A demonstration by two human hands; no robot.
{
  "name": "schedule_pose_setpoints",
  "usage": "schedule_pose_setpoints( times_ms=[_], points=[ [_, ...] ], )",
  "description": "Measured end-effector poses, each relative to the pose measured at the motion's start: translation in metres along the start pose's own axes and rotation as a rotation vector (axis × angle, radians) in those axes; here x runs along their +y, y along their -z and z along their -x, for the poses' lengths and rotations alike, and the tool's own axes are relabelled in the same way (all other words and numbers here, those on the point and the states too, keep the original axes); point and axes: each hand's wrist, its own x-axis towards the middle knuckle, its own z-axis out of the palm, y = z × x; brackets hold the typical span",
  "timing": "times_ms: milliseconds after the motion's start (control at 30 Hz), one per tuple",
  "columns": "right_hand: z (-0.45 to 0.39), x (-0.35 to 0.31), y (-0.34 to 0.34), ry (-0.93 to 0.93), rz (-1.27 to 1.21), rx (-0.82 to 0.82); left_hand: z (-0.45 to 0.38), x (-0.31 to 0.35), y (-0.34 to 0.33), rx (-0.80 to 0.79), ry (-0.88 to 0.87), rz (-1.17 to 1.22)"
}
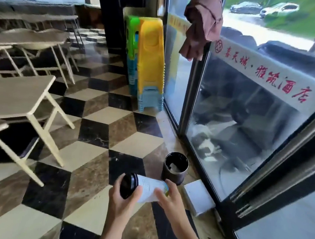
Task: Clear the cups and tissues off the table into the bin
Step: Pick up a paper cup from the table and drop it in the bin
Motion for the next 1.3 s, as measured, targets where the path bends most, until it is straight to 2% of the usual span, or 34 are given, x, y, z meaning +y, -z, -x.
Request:
schedule_pose_setpoints(
  times_ms=[367, 500, 733, 1033, 1300],
  points=[
    [-0.176, -0.039, 0.067, -0.036, 0.041, 0.234, -0.180, 0.044, -0.114, -0.304, 0.024, -0.073],
    [-0.240, -0.041, 0.093, -0.047, 0.081, 0.264, -0.235, 0.049, -0.157, -0.326, 0.055, -0.061],
    [-0.359, -0.032, 0.137, -0.139, 0.100, 0.214, -0.333, 0.034, -0.241, -0.333, 0.141, -0.126],
    [-0.484, 0.023, 0.176, -0.345, 0.108, 0.115, -0.440, -0.069, -0.319, -0.359, 0.369, -0.246],
    [-0.582, 0.172, 0.169, -0.524, 0.098, 0.163, -0.525, -0.223, -0.376, -0.406, 0.540, -0.321]
  ],
)
